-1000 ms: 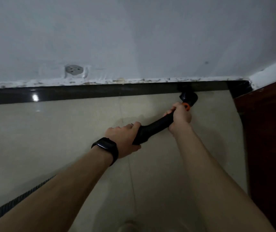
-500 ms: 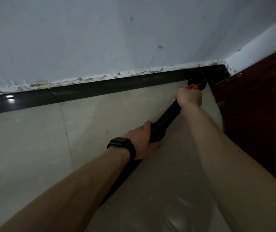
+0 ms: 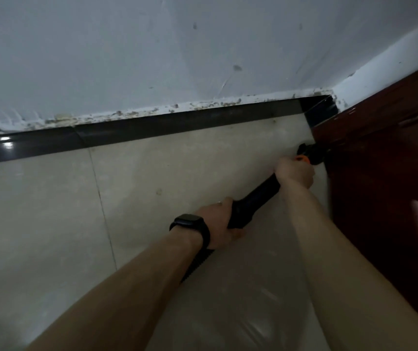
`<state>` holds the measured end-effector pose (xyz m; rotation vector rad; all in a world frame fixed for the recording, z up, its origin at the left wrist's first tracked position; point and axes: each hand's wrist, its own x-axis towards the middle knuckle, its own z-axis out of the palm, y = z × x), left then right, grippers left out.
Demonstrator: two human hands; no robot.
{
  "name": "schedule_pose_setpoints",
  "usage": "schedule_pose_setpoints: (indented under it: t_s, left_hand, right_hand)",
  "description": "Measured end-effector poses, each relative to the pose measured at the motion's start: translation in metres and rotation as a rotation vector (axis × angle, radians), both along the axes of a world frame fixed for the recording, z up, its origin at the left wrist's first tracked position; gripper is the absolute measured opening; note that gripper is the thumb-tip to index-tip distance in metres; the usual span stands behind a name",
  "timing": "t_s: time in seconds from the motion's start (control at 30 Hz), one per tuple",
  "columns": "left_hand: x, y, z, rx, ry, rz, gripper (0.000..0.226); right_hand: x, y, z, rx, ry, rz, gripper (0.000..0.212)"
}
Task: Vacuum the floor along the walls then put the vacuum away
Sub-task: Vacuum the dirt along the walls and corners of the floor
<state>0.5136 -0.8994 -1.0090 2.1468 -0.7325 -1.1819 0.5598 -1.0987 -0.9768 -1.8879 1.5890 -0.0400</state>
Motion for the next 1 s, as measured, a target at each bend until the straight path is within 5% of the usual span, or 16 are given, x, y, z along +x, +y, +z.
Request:
schedule_pose_setpoints:
  t_s: [0.17, 0.5, 0.73, 1.0]
  left_hand:
    - [-0.019, 0.031, 0.003, 0.01, -0.132, -0.074, 0.058]
    - [-0.072, 0.209, 0.012, 0.127, -0.316, -0.118, 0.061]
    - [-0.101, 0.349, 0.02, 0.245, -0.454, 0.032, 0.057]
    - [-0.147, 0.425, 0.017, 0.32, -0.443, 0.182, 0.056]
  right_hand:
    - [-0.032, 0.027, 0.004, 0.081, -0.106, -0.11, 0.029]
    - [-0.096, 0.193, -0.013, 0.247, -0.235, -0.169, 0.042]
    - [-0.103, 0.346, -0.007, 0.524, -0.454, -0.172, 0.034]
    - [-0.113, 0.441, 0.0, 0.561, -0.4, -0.016, 0.029]
